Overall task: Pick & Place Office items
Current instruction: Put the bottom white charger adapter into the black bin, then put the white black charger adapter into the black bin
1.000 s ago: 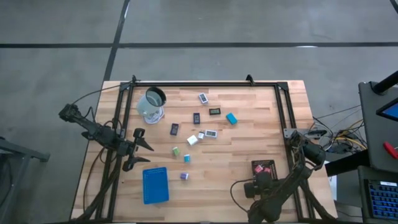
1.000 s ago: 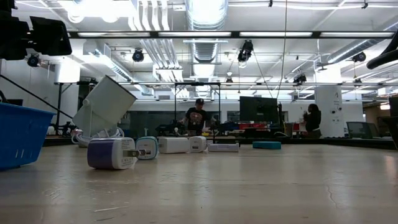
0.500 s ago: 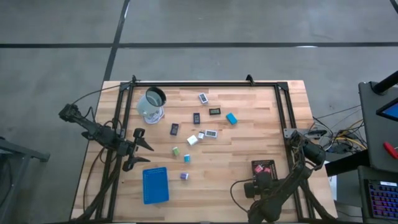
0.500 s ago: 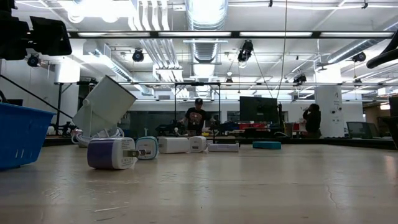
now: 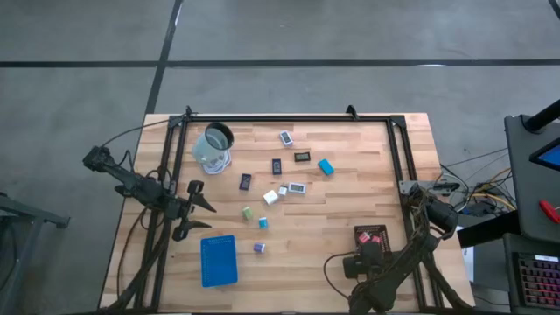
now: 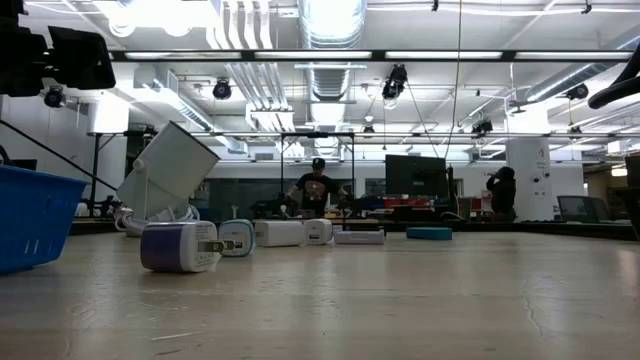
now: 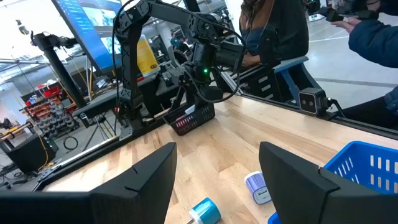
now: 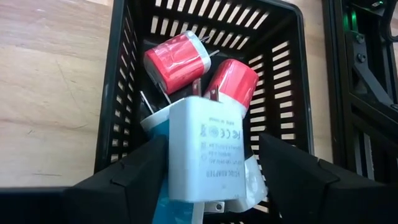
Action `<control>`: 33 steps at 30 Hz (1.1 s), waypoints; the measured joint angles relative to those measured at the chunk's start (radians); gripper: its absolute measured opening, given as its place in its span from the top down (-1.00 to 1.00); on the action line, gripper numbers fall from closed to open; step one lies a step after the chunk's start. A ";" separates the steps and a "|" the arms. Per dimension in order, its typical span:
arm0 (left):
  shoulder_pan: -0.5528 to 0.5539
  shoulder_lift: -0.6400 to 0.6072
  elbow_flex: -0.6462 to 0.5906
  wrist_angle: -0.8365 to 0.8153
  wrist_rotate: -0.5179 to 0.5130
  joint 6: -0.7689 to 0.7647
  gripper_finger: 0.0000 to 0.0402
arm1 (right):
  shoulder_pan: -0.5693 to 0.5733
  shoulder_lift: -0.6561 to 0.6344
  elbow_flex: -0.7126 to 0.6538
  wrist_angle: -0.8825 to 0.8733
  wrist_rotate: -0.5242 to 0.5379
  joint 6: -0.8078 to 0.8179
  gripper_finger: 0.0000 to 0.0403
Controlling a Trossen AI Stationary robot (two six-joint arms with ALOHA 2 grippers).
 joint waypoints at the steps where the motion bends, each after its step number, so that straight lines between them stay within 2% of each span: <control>1: 0.000 0.000 0.000 0.000 0.000 0.000 -0.17 | 0.000 0.000 0.000 0.000 0.000 0.000 -0.24; 9: 0.000 0.000 0.000 0.000 0.000 0.000 -0.17 | 0.000 -0.008 0.040 -0.054 0.003 -0.001 -0.22; 25: 0.000 0.000 0.000 0.000 0.000 0.000 -0.17 | 0.000 -0.024 0.061 -0.051 0.032 -0.004 -0.22; 33: 0.000 0.000 0.000 0.000 0.000 0.000 -0.17 | 0.000 -0.137 0.061 -0.052 0.059 -0.008 -0.19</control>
